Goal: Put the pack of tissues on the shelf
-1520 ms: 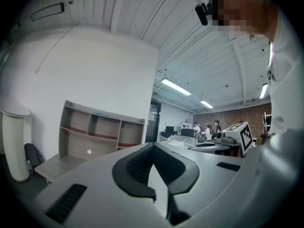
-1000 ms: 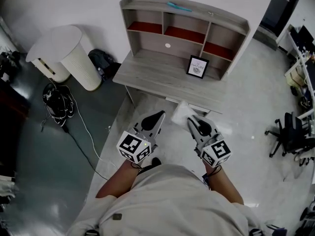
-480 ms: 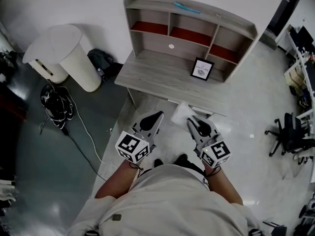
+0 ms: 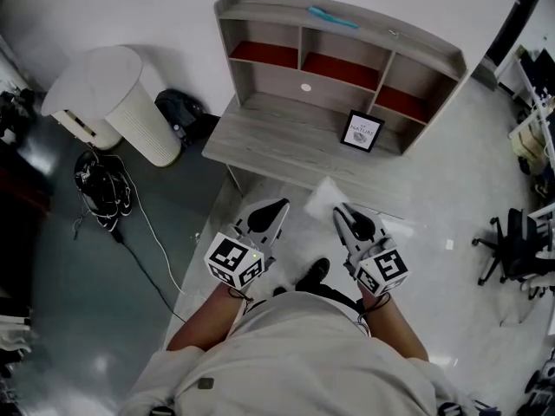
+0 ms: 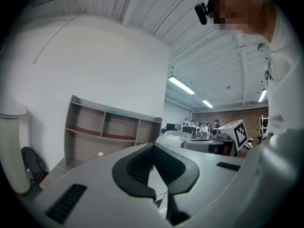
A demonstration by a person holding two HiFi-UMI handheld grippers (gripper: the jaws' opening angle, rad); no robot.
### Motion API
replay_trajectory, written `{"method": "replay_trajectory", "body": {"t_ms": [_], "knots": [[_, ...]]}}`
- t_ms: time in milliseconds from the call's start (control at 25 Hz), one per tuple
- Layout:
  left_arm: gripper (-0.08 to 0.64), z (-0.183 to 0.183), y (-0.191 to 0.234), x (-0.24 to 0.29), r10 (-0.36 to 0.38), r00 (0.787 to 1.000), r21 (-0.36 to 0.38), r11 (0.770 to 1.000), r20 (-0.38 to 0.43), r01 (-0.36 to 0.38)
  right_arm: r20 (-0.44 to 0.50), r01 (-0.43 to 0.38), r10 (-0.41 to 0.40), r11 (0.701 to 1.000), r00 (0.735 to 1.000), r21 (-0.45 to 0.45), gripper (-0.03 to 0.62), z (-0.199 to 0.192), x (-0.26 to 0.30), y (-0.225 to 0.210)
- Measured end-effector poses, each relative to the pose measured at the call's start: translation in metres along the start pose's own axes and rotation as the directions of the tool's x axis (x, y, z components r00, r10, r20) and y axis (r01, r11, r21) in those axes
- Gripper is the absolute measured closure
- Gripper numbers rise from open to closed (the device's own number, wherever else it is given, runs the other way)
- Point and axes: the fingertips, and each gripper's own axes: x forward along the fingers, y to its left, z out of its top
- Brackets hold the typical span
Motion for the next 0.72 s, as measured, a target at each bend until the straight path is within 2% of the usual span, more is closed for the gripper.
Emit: {"method": "replay_trajectory", "body": {"t_ms": [440,720], "knots": [[0.545,0.011,0.020,0.114,-0.048,0.999,0.015,0.999,0.012,0.048,0.026,0.017,-0.016,0.999,1.000,-0.031,0.525,0.018,0.027,-0.106],[0.545,0.013,0.016,0.178,-0.083,0.996,0.003,0.997,0.017,0.083,0.024,0.038,-0.037,0.998,0.999,-0.042,0.525,0.024,0.024,-0.162]]}}
